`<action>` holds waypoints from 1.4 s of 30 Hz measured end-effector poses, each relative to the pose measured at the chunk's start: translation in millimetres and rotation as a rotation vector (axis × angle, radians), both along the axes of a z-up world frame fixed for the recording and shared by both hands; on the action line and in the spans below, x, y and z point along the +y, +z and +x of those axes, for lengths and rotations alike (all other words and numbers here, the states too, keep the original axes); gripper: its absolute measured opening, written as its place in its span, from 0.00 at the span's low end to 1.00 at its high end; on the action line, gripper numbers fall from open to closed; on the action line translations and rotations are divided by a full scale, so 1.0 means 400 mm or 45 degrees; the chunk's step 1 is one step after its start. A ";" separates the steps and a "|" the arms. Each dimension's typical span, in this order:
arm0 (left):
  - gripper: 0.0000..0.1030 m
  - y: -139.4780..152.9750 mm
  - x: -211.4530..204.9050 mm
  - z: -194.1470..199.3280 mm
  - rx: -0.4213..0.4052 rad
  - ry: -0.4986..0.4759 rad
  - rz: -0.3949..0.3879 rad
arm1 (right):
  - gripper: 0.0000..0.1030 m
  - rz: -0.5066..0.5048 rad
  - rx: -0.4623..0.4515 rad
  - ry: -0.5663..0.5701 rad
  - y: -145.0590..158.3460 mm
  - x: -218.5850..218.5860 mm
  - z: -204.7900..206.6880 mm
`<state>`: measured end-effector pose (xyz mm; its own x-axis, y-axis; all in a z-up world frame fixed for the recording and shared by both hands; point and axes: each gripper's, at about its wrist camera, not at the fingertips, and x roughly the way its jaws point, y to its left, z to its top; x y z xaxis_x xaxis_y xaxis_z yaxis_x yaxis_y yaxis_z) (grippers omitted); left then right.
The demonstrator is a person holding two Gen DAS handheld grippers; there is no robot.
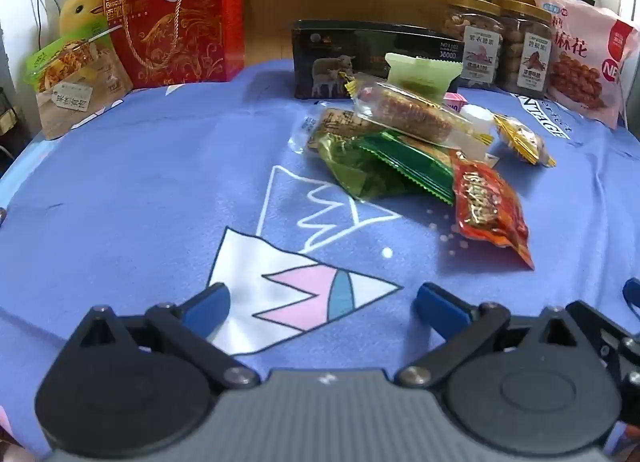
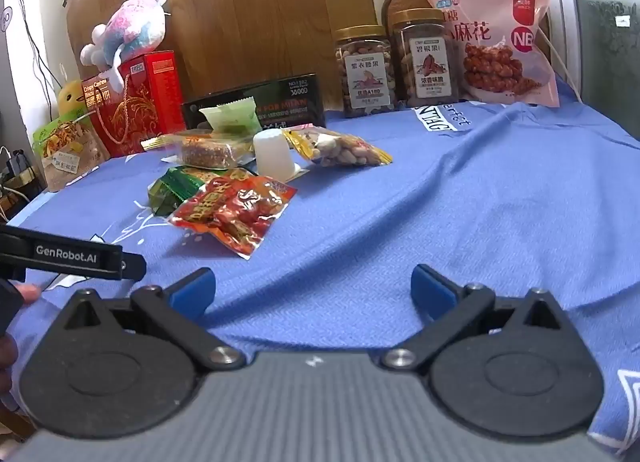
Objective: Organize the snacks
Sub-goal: 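Reach the left gripper toward the red spicy-strip bag on the pile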
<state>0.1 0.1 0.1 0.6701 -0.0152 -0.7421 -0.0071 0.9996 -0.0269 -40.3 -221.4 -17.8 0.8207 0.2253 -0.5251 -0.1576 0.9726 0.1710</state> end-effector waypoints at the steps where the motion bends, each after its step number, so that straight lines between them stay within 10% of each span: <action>1: 1.00 0.000 0.002 0.001 -0.006 -0.012 -0.002 | 1.00 0.003 -0.002 0.000 0.000 0.001 0.000; 19: 0.85 0.074 0.159 -0.006 -0.247 -0.141 -0.287 | 0.93 -0.070 -0.093 0.285 0.048 0.061 0.048; 32: 0.43 0.019 0.007 0.185 0.092 -0.440 -0.578 | 0.68 -0.171 0.057 0.442 0.027 0.099 0.173; 34: 0.23 -0.004 -0.008 0.193 0.136 -0.450 -0.606 | 0.60 -0.177 0.038 0.432 0.025 0.098 0.164; 38: 0.15 0.001 -0.016 0.163 0.092 -0.464 -0.611 | 0.31 -0.160 -0.021 0.435 0.030 0.089 0.131; 42: 0.14 0.012 0.011 0.103 0.080 -0.469 -0.629 | 0.29 -0.208 -0.062 0.468 0.038 0.109 0.082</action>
<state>41.4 4.7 4.9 0.5106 -0.5893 -0.6261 0.3194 0.8061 -0.4982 -7.7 -177.9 -2.8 0.7259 0.4249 -0.5409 -0.5038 0.8638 0.0025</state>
